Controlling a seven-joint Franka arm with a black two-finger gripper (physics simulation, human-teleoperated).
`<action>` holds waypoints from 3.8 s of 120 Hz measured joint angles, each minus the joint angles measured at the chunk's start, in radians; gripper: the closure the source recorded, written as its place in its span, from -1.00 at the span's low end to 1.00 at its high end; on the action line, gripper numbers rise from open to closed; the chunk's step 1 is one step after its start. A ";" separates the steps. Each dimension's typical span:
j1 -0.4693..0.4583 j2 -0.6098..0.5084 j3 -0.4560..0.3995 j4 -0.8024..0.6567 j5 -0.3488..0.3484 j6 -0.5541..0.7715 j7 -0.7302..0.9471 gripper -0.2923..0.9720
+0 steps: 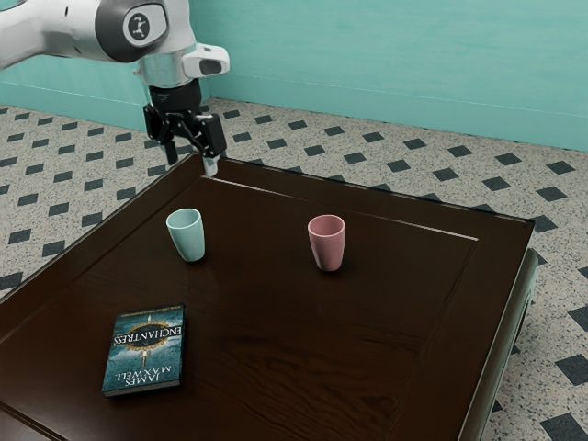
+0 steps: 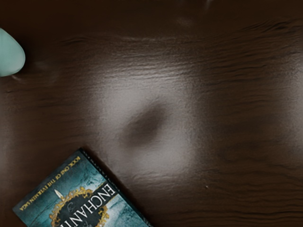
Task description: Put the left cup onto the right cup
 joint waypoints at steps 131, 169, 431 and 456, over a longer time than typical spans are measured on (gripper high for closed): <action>0.313 0.636 -0.027 0.319 -0.093 0.265 0.123 -0.25; 0.343 0.697 -0.054 0.363 -0.113 0.280 0.173 0.26; 0.008 0.844 -0.171 0.852 0.111 0.132 0.194 0.71; 0.006 0.860 -0.186 0.852 0.119 0.145 0.192 0.71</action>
